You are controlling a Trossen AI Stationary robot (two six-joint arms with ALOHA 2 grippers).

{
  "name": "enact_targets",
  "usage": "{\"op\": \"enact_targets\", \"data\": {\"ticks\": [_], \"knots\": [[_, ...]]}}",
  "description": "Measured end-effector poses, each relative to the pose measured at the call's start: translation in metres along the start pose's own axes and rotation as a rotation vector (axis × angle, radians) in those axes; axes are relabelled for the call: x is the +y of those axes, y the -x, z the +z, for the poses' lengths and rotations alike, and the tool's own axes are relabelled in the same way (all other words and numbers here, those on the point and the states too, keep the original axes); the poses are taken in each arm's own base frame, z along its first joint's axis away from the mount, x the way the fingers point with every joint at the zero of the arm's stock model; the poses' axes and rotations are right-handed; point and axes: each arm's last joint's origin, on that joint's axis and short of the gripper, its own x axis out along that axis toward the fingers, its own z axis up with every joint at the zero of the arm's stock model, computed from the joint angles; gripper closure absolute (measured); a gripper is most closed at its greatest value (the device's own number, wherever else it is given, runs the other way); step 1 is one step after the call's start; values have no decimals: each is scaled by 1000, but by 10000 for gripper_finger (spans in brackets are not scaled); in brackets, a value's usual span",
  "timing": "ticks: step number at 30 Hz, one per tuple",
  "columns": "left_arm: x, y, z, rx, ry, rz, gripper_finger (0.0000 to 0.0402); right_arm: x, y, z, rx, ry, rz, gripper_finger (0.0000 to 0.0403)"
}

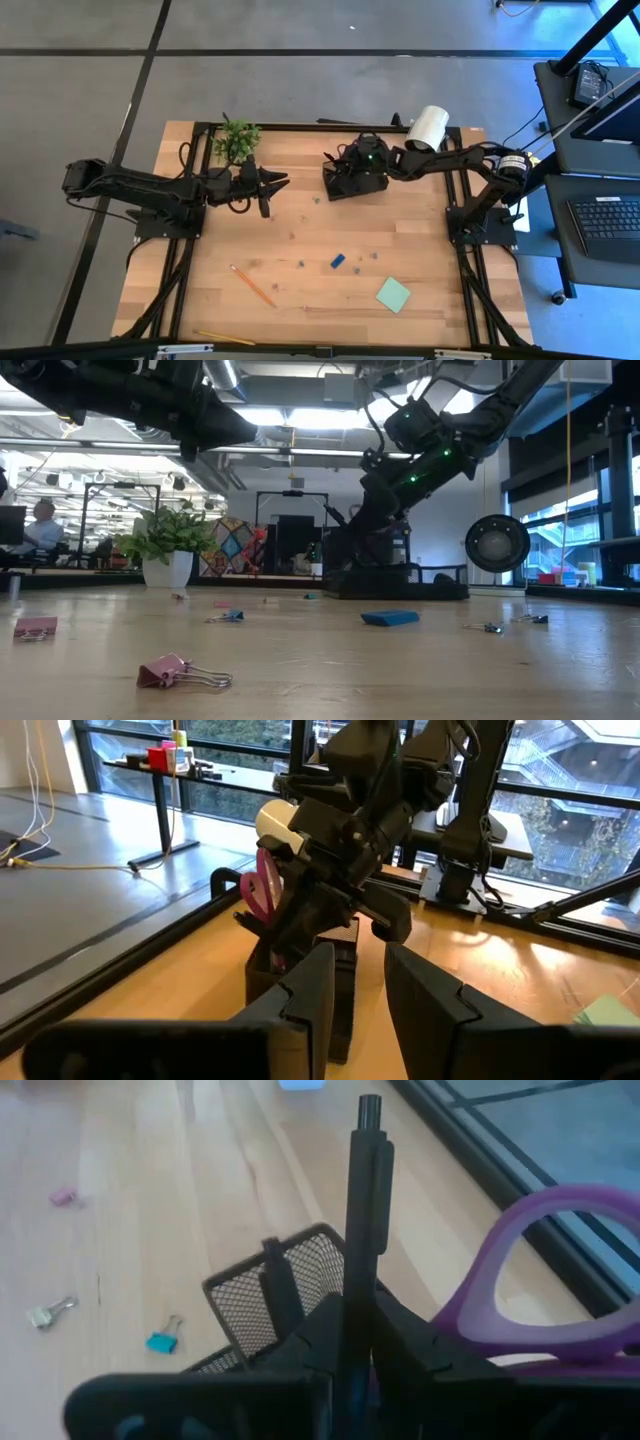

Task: Pick and place office supplies into organizer
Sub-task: Put the black pen into the black desk organizer

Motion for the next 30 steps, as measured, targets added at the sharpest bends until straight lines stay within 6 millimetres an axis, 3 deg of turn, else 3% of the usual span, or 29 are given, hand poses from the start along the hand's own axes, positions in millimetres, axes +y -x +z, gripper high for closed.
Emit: {"op": "enact_targets", "data": {"ticks": [11, 20, 30], "knots": [[0, 0, 0, 0, -17, 2, 316, 0, 0, -1, 8, -34, 7, 323], [0, 0, 0, 0, -17, 2, 316, 1, 0, -1, 8, -37, 7, 318], [0, 0, 0, 0, -18, 2, 316, 1, 1, 0, 14, -67, 8, 257]]}}
